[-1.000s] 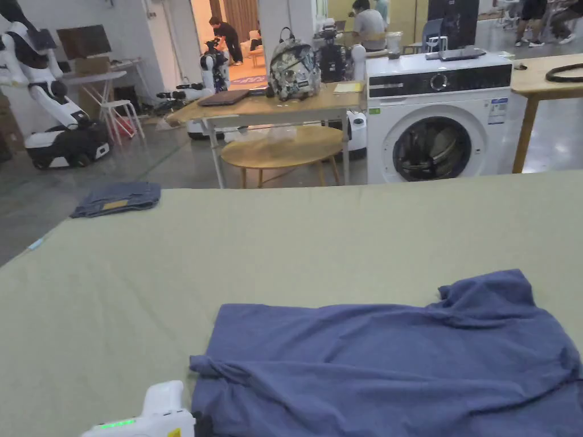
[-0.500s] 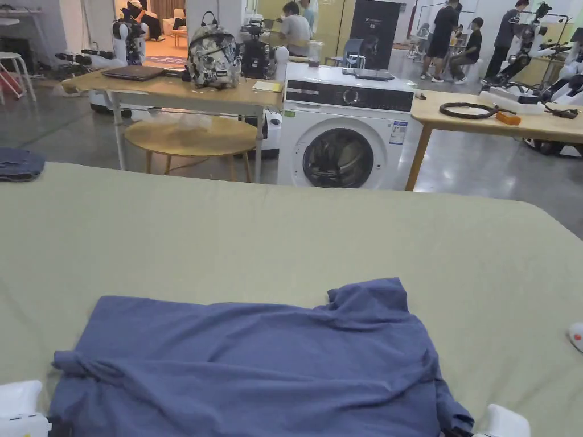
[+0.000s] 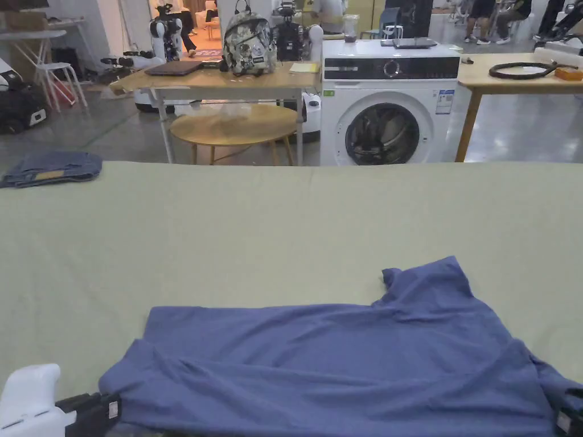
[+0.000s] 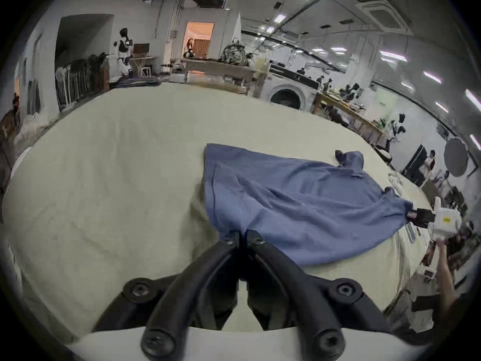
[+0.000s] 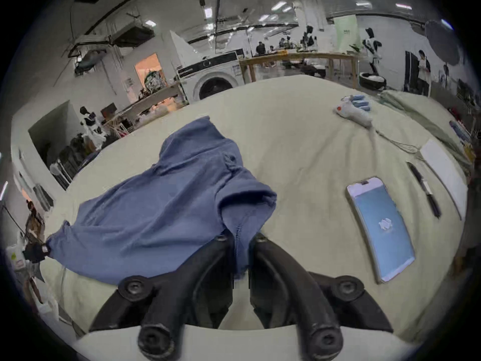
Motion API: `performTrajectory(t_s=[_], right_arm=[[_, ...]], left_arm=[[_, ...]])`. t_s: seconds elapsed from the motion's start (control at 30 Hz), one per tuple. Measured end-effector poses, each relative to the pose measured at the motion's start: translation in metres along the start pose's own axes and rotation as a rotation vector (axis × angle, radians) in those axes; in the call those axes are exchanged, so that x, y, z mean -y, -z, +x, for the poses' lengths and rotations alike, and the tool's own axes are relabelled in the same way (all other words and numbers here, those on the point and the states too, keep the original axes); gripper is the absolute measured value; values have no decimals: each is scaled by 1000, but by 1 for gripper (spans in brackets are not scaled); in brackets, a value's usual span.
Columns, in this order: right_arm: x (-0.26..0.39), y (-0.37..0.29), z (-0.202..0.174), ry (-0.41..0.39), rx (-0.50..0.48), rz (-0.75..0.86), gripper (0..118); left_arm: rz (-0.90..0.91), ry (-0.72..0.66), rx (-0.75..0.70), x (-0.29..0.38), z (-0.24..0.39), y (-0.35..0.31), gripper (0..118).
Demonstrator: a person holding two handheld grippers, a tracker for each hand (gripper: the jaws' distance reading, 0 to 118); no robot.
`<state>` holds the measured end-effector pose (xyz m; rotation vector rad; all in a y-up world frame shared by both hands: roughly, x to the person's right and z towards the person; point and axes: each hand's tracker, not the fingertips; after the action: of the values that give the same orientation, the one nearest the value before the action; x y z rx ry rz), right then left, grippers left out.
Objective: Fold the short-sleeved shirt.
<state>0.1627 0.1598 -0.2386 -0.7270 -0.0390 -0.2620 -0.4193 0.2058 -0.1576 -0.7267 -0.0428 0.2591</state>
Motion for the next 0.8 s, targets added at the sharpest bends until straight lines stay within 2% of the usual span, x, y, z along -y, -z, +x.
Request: performTrajectory(t_s=[0.13,0.27,0.3,0.37,0.4,0.47,0.57,0.73,0.77,0.8], right_arm=[[37,-41,29,25,18,-43,8],[80,-67,35,-8,88,-120,8],[89,-70,34,-18,102,-115,12],[101,-71,33,-30,91,-104,54],[102,-70,28,-45,100,-79,65],[104,-66,26,-78,122,-76,64],[99,-74,25,-97,79,-19,64],[64,-109,-17,-224,47,168,64],[55,-111,-27,-253,28,196,64],[48,-112,-36,-278,10,213,64]], left_arm=[[-45,-159,47,56,-23,-23,0],[-43,-138,-50,106,-17,-48,0],[-63,-151,-38,115,-9,-49,3],[-57,-119,-41,128,-7,-46,42],[-64,-105,-53,129,-8,-43,52],[-69,-63,-104,130,-8,-37,52],[-14,0,-94,119,2,-41,52],[150,102,-33,81,31,-61,51],[175,124,-25,70,38,-63,46],[201,140,-21,61,45,-64,37]])
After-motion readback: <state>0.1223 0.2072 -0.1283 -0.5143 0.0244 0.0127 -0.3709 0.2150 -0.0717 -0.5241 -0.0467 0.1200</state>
